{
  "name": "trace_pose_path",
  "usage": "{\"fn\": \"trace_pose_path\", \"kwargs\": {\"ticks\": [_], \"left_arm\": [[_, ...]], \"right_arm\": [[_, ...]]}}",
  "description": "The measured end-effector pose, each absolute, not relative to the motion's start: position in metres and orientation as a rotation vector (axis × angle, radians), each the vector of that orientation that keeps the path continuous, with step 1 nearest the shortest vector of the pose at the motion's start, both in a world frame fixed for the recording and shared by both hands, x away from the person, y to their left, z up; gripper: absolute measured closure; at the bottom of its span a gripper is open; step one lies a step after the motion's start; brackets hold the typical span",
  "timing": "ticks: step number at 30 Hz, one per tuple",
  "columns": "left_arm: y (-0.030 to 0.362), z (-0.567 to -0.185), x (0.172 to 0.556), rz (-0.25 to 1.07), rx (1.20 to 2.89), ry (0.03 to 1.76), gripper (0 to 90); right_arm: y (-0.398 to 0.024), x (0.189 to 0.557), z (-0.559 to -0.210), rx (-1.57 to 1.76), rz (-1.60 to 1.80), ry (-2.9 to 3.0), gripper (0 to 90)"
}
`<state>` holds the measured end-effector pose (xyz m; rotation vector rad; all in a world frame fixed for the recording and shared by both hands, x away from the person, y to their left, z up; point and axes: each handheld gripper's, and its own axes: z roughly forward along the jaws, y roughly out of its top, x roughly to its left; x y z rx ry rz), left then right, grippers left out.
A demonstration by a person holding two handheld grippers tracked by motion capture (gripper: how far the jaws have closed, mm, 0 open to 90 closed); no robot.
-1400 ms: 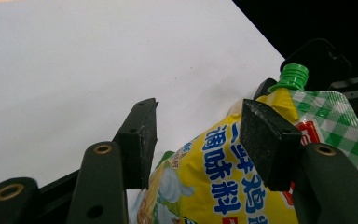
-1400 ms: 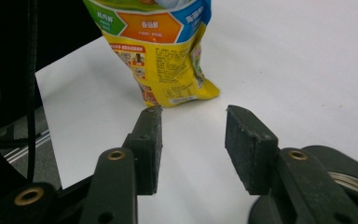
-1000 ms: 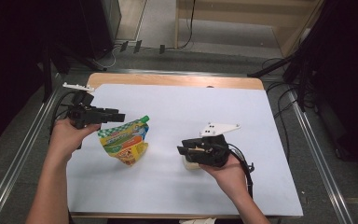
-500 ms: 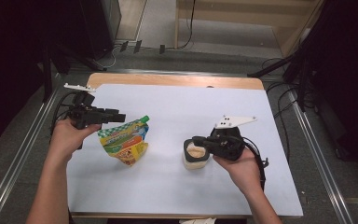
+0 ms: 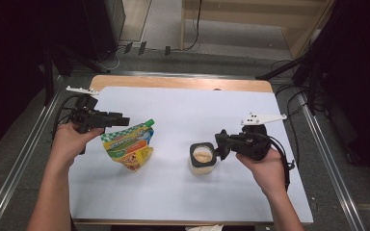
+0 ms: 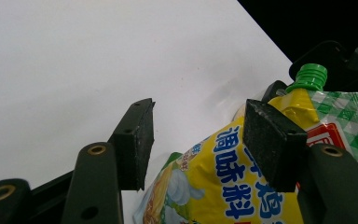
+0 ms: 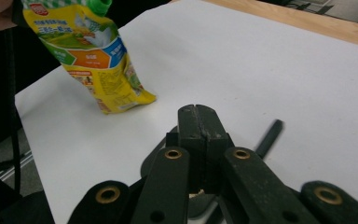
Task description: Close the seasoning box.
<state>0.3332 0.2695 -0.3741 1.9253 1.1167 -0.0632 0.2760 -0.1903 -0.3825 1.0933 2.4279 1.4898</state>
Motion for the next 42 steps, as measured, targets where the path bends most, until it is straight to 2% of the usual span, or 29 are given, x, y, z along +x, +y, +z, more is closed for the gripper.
{"fn": "trace_pose_path", "kwargs": {"ticks": [9,14,26,42], "left_arm": [[0.269,-0.375,0.333,-0.044,1.918,1.138,43.4],[0.268,-0.376,0.333,-0.038,1.921,1.149,43.6],[0.269,-0.377,0.334,-0.044,1.91,1.156,43.5],[0.267,-0.377,0.334,-0.047,1.917,1.157,43.4]], "right_arm": [[-0.215,0.279,-0.377,1.139,1.513,2.353,90.0],[-0.225,0.285,-0.387,1.193,1.483,2.328,90.0],[-0.214,0.296,-0.419,1.25,1.444,2.403,90.0],[-0.198,0.291,-0.42,1.195,1.472,2.437,90.0]]}}
